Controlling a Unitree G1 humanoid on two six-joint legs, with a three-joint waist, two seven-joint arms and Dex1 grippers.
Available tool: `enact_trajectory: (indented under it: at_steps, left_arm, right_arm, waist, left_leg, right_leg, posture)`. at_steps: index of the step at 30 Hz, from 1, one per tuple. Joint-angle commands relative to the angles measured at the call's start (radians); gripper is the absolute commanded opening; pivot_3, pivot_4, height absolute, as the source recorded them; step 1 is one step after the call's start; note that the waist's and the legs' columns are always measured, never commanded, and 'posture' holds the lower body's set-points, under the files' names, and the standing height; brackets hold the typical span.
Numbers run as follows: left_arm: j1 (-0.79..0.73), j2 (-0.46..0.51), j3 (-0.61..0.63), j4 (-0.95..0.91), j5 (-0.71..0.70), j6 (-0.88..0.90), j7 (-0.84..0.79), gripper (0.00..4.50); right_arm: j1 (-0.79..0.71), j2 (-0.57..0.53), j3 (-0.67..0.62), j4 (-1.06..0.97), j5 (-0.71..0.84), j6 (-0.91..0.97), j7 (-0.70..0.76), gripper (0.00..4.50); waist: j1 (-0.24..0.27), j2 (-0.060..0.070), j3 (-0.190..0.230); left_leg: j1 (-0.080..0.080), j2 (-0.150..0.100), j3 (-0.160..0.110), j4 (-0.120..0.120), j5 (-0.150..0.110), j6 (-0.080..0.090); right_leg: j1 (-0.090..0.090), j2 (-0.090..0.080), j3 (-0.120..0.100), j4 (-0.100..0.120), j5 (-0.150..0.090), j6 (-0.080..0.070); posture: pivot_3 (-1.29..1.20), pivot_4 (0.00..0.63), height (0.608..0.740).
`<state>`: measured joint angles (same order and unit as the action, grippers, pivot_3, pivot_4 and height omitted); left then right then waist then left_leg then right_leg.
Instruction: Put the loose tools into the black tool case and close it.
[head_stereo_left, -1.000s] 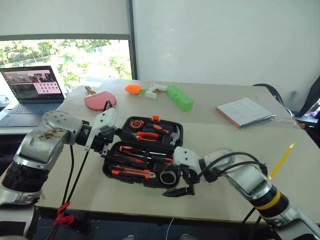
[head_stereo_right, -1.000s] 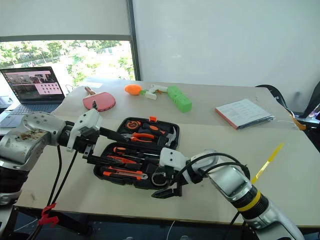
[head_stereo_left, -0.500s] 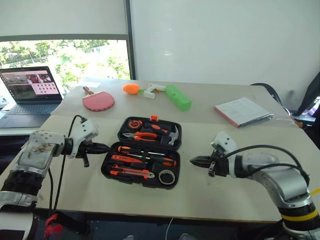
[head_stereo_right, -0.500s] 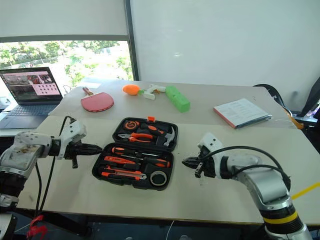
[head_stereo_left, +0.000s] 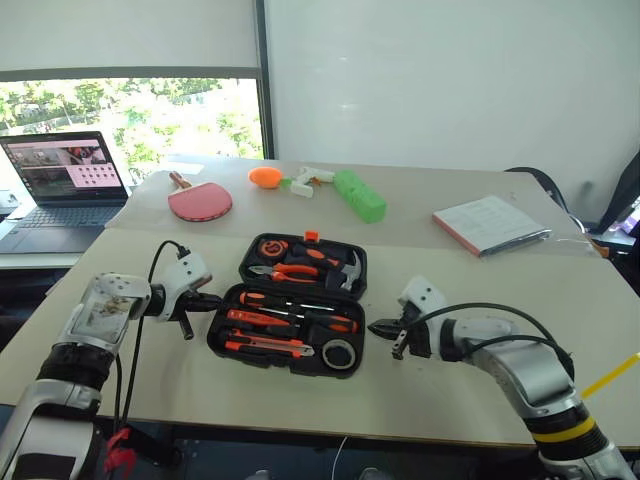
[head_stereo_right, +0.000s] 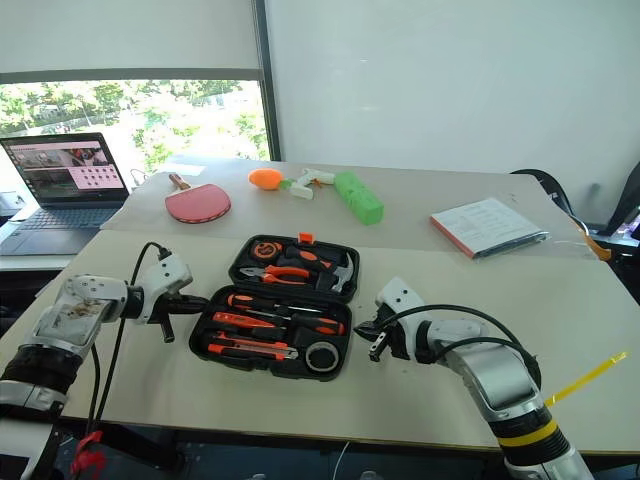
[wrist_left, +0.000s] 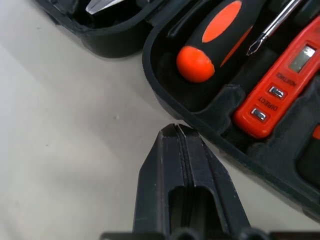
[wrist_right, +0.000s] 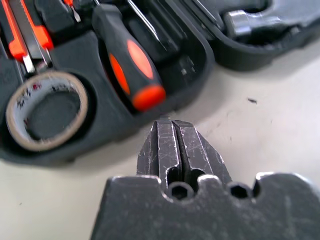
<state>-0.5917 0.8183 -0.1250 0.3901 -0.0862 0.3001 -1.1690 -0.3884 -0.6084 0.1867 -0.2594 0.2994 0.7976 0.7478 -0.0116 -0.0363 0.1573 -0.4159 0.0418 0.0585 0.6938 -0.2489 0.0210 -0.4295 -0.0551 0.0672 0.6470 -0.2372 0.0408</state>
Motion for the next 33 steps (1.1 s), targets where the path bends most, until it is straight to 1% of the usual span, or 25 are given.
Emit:
enact_trajectory:
  at_steps: [1, 5, 11, 15, 19, 23, 27, 33]
  left_arm:
    - [0.04, 0.002, 0.024, -0.129, -0.062, 0.059, -0.037, 0.04]
    - [0.126, 0.026, 0.044, -0.272, -0.123, 0.129, -0.083, 0.04]
    - [0.289, 0.09, 0.053, -0.526, -0.222, 0.265, -0.153, 0.04]
    - [0.36, 0.129, 0.063, -0.592, -0.231, 0.296, -0.156, 0.04]
    - [0.427, 0.144, 0.077, -0.603, -0.211, 0.287, -0.122, 0.04]
    - [0.428, 0.135, 0.091, -0.567, -0.184, 0.264, -0.084, 0.04]
    - [0.394, 0.118, 0.104, -0.491, -0.161, 0.227, -0.041, 0.04]
    - [0.324, 0.076, 0.112, -0.431, -0.182, 0.229, -0.021, 0.04]
  right_arm:
    - [-0.005, 0.008, 0.022, -0.038, 0.008, -0.036, 0.028, 0.0]
    - [0.023, -0.002, 0.033, -0.087, 0.03, -0.028, 0.065, 0.0]
    - [0.116, -0.091, 0.011, -0.198, 0.08, -0.033, 0.165, 0.0]
    - [0.155, -0.123, -0.003, -0.239, 0.093, -0.032, 0.194, 0.0]
    - [0.186, -0.135, 0.001, -0.254, 0.082, -0.045, 0.193, 0.0]
    - [0.202, -0.136, -0.005, -0.259, 0.079, -0.048, 0.191, 0.0]
    - [0.213, -0.143, -0.015, -0.262, 0.086, -0.057, 0.205, 0.0]
    - [0.193, -0.142, -0.027, -0.232, 0.081, -0.065, 0.208, 0.0]
  waist:
    - [0.001, 0.0, 0.0]
    - [-0.001, 0.0, 0.0]
    - [-0.001, 0.0, 0.0]
    - [-0.001, 0.0, 0.0]
    - [-0.004, 0.0, 0.0]
    - [-0.003, 0.0, 0.0]
    - [-0.002, 0.0, 0.0]
    - [0.006, 0.0, 0.0]
  left_leg:
    - [0.0, 0.0, 0.0, 0.0, 0.0, 0.0]
    - [0.0, 0.0, 0.0, 0.0, 0.0, 0.0]
    - [-0.001, 0.001, 0.0, -0.001, -0.001, 0.0]
    - [0.0, 0.001, 0.0, -0.001, -0.001, 0.0]
    - [0.002, 0.001, 0.0, 0.0, -0.001, 0.0]
    - [0.005, 0.002, 0.001, -0.001, -0.001, 0.0]
    - [0.009, 0.002, 0.001, -0.001, -0.001, 0.0]
    - [0.009, 0.002, 0.001, 0.0, 0.0, -0.001]
  right_leg:
    - [0.0, 0.0, 0.0, 0.0, 0.0, 0.0]
    - [0.0, 0.0, 0.0, 0.0, 0.0, 0.0]
    - [-0.001, 0.0, 0.0, 0.0, 0.0, 0.0]
    - [-0.001, 0.0, 0.0, 0.0, 0.0, 0.0]
    - [0.0, 0.0, 0.0, 0.0, 0.0, -0.001]
    - [0.002, 0.0, 0.0, 0.0, -0.001, -0.002]
    - [0.005, 0.0, 0.0, 0.0, -0.001, -0.002]
    - [0.006, 0.0, 0.0, 0.001, -0.001, -0.001]
  posture:
    - [0.0, 0.15, 0.738]
    - [0.0, 0.15, 0.738]
    - [0.0, 0.15, 0.738]
    - [0.0, 0.15, 0.738]
    - [0.0, 0.15, 0.738]
    - [0.0, 0.15, 0.738]
    - [0.0, 0.15, 0.738]
    - [0.0, 0.15, 0.738]
